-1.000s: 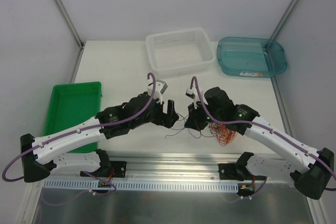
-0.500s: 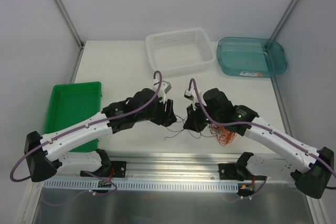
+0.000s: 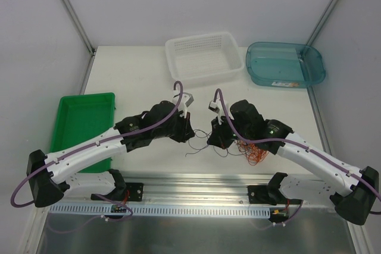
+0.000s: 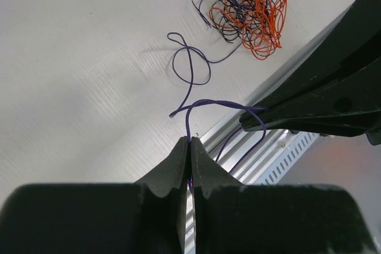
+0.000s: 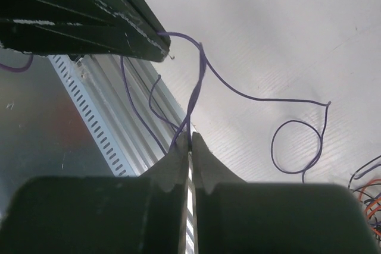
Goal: Untangle the cables
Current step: Untie the cable.
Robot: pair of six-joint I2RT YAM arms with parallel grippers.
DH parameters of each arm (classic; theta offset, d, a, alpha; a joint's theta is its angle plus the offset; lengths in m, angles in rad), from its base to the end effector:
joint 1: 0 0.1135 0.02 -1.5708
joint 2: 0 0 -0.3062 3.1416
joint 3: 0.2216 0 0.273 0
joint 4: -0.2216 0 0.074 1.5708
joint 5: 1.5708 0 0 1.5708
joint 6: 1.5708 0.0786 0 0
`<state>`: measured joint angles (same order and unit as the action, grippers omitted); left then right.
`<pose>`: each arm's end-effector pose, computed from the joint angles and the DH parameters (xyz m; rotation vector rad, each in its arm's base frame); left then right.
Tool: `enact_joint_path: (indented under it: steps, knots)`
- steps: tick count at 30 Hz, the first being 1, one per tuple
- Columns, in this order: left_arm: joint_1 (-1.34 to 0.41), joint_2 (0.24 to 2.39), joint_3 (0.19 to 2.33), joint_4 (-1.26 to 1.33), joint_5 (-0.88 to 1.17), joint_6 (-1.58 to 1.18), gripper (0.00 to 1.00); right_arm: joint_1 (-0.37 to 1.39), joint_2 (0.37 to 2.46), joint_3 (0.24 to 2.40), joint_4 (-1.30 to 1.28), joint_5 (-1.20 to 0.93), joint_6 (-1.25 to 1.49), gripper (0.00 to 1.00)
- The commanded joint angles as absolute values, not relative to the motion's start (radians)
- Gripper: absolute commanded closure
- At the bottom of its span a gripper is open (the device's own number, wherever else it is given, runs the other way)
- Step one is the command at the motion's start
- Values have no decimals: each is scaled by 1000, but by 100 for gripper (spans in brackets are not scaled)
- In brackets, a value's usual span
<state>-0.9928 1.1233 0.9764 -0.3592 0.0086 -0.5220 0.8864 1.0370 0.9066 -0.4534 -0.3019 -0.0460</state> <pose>0.1596 -0.2460 0.3359 0.5220 2.1521 -0.9032 0.1465 0.2166 0.3198 -1.1654 1.9101 0.7990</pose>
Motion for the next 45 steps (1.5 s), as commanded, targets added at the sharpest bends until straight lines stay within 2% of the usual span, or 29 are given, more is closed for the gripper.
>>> enact_joint_path:
  steps: [1,3,7,8,9,12,15,17,20,25,29,36,45]
  knots:
    - [-980,1048,942,-359,-96,-529,100,893,1008,908,-433,-259,-52,99]
    - [-973,968,919,-357,-199,-558,100,893,996,885,-440,-238,-52,99]
    - [-920,890,881,-359,-230,-595,100,893,982,854,-440,-255,-29,97]
    - [-920,888,881,-357,-232,-586,100,893,982,851,-445,-268,-26,93]
    - [-920,894,881,-357,-216,-580,100,891,979,851,-445,-276,-23,84]
    - [-920,928,896,-357,-154,-534,100,891,953,861,-440,-304,-18,71]
    - [-920,957,910,-356,-109,-471,100,893,943,905,-448,-356,-35,61]
    - [-922,971,920,-356,-65,-417,100,893,948,948,-460,-360,-46,58]
    - [-922,971,927,-356,-26,-361,100,893,972,1006,-480,-339,-64,58]
    - [-922,963,936,-354,-5,-324,100,891,1043,1071,-470,-353,-31,67]
    - [-922,974,940,-345,60,-285,100,893,1075,1068,-425,-338,-3,67]
    - [-923,937,901,-293,165,-195,100,893,1106,1028,-353,-368,15,75]
    - [-923,910,867,-250,192,-179,100,891,1129,997,-314,-431,6,80]
